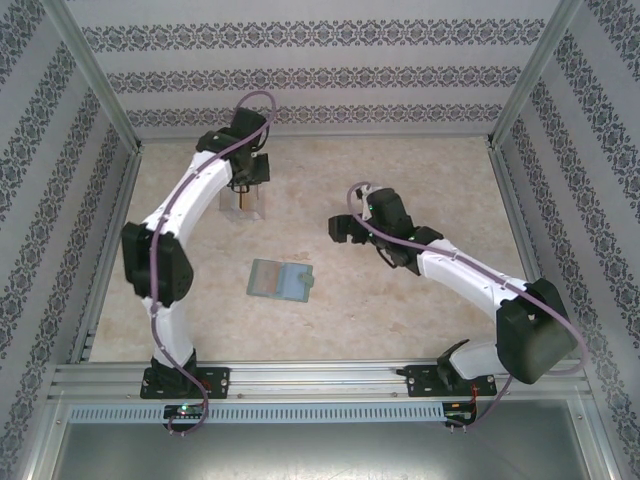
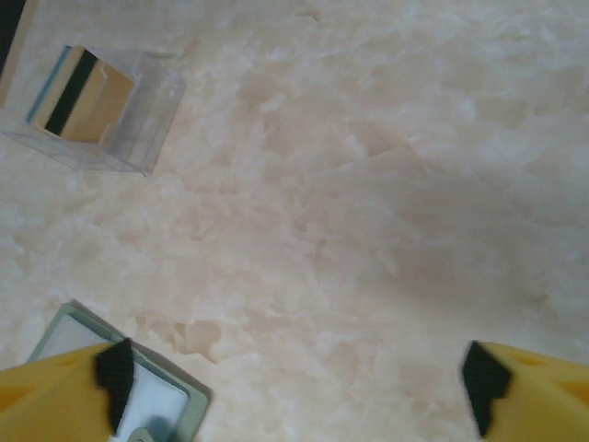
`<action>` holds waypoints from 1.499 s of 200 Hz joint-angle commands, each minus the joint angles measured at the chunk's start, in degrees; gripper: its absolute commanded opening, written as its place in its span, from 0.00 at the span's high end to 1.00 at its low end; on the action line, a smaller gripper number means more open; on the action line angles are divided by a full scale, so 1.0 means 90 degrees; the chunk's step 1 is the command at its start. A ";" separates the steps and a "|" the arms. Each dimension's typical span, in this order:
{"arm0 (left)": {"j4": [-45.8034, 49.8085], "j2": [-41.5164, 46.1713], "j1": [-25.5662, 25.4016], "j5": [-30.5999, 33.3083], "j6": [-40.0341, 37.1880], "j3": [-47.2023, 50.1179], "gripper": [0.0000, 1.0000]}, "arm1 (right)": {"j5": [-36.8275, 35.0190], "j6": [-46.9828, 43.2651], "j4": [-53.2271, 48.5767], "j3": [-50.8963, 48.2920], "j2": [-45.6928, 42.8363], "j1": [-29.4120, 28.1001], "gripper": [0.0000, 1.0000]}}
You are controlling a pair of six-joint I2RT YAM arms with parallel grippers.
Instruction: Put the credit cards into the card holder
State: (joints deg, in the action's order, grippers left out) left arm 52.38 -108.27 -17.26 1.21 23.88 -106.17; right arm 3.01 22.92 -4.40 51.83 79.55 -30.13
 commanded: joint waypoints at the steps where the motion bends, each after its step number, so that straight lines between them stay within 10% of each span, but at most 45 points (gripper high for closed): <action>1: -0.1298 0.0858 -0.0048 -0.2053 0.0540 0.0955 0.95 | 0.1284 0.0520 0.0732 0.0359 0.0031 0.0432 0.03; 82: -0.5161 0.0908 -0.0086 -0.5968 0.2269 0.2877 0.96 | 0.4800 0.4073 0.5718 -0.0636 0.1108 0.1668 0.25; 142: -0.6576 0.1288 -0.0146 -0.5996 0.2864 0.3896 0.96 | 0.5137 0.6270 0.8508 -0.1106 0.2667 0.1636 0.37; 206: -0.5839 0.1258 -0.0163 -0.5932 0.2371 0.3797 0.96 | 0.5155 0.6398 0.8750 -0.0925 0.2775 0.1219 0.41; 263: -0.5769 0.1229 -0.0157 -0.5974 0.2345 0.3854 0.95 | 0.5152 0.6483 0.8927 -0.0789 0.2917 0.1025 0.93; 300: -0.5515 0.1199 -0.0089 -0.5832 0.2339 0.3905 0.50 | 0.5179 0.6446 0.8876 -0.0885 0.3050 0.0936 1.00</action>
State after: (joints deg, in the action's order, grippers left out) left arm 0.32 -98.52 -17.96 -51.00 45.98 -70.94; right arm 48.99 81.71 72.75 43.46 105.58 -20.43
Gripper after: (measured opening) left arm 0.338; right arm 0.042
